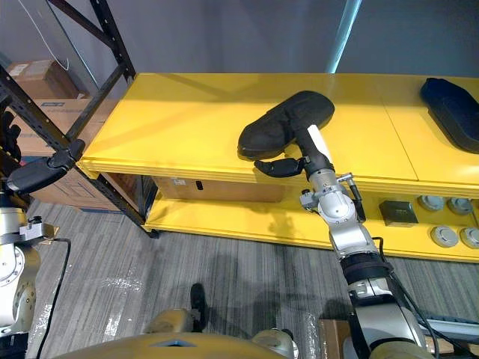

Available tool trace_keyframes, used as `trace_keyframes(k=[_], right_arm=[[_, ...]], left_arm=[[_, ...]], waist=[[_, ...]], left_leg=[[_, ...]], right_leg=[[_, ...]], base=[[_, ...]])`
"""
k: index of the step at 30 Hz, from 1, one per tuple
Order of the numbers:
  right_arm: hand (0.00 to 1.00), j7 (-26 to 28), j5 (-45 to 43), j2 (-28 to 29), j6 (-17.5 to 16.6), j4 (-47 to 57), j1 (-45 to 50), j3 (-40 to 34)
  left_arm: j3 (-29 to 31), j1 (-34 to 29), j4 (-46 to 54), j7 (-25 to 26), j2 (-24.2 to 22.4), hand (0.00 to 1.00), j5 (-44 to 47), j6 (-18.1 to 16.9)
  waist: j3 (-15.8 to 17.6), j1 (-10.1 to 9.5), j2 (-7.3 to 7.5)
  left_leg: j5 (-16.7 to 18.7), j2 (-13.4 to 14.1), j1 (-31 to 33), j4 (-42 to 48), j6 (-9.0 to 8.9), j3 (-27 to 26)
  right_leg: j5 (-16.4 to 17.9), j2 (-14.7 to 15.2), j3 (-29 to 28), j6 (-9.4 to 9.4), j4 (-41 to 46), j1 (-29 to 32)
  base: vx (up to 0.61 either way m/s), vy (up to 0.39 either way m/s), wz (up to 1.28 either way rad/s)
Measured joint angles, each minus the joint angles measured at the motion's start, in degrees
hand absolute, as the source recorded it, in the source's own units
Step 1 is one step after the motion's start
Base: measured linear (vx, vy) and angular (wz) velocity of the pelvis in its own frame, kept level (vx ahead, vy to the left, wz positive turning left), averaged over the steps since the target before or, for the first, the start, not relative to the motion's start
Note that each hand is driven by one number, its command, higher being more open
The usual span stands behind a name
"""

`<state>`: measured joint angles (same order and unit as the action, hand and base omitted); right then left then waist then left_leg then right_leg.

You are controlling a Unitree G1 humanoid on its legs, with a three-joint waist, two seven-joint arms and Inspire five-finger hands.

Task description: Walk over and take three plastic housings, then place them on the shelf

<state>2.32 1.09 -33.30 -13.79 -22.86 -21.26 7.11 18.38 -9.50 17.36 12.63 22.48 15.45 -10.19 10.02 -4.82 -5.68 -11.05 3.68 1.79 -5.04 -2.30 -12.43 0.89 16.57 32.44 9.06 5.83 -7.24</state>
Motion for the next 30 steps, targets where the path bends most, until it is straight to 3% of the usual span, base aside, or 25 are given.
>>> trace_keyframes(k=[9,18,30], right_arm=[[1.00,2.1,1.9,0.0,-0.8,-0.1,-0.2,0.0],[1.00,-13.2,19.4,0.1,-1.0,-3.8,-0.3,3.2],[1.00,-31.4,30.3,2.3,-2.5,-3.0,1.5,3.6]], left_arm=[[0.0,0.0,0.0,-0.4,0.0,1.00,0.0,0.0],[-0.7,0.0,-1.0,0.3,0.0,1.00,0.0,0.2],[-1.9,-0.3,-1.9,0.6,-1.9,1.00,0.0,0.4]], waist=[[-0.1,-0.10,0.30],[-0.1,-1.42,0.40],[-0.1,-1.33,0.48]], left_leg=[[-0.2,0.0,-0.4,0.0,0.28,-0.6],[-0.1,0.0,-0.3,0.0,-0.03,-0.4],[-0.3,0.0,0.8,0.0,-0.07,0.6]], right_leg=[[-0.1,-0.2,-0.6,-0.05,0.0,-0.1],[0.0,-0.3,-0.6,-0.06,0.0,0.0],[-0.1,-0.3,0.2,-0.03,0.1,0.0]], base=[[0.02,-0.012,-0.02],[-0.02,0.001,0.00],[0.00,-0.001,0.03]])
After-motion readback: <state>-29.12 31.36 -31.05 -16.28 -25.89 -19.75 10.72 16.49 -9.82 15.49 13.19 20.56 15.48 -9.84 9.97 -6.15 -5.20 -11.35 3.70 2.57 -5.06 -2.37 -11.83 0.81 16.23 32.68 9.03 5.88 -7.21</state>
